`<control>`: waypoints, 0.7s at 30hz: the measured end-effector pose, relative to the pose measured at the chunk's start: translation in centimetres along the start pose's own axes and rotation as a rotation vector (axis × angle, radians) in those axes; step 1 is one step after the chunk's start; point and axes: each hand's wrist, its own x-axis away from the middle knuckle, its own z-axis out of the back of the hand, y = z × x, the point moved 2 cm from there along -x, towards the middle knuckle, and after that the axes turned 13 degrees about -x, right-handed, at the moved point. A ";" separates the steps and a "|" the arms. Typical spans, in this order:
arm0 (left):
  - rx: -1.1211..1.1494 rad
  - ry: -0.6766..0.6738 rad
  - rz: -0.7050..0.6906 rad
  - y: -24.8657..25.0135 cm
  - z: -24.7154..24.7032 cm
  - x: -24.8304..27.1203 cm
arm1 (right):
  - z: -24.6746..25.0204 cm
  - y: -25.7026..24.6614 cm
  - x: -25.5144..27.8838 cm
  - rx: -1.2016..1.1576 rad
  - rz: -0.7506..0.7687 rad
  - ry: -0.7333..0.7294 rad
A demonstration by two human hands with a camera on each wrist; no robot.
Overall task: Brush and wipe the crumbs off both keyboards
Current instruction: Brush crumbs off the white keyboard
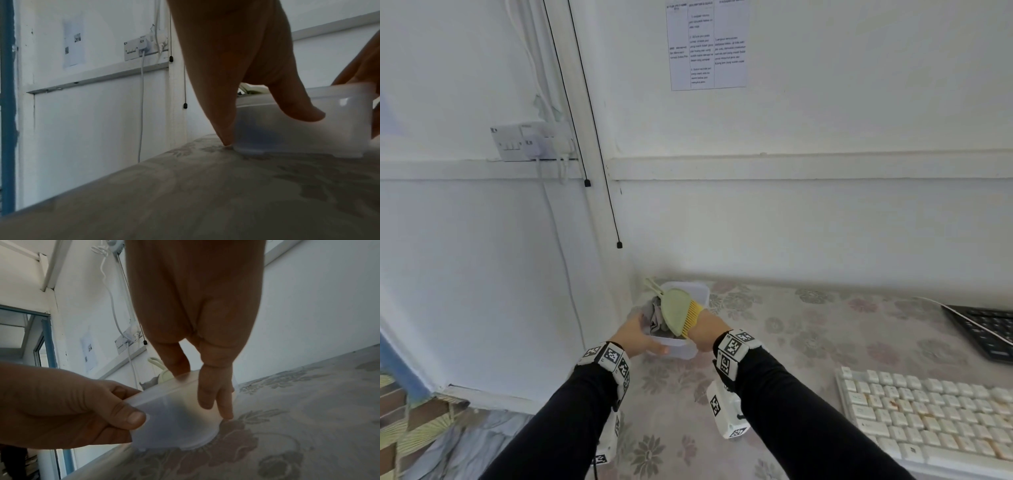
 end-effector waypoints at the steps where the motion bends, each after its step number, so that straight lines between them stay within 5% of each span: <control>1: -0.050 0.008 0.025 1.1 -0.3 1.0 | 0.2 0.2 0.3 0.019 0.011 0.002; 21: 0.023 -0.043 -0.092 8.4 -10.3 13.5 | 6.5 9.2 15.1 0.071 0.048 -0.022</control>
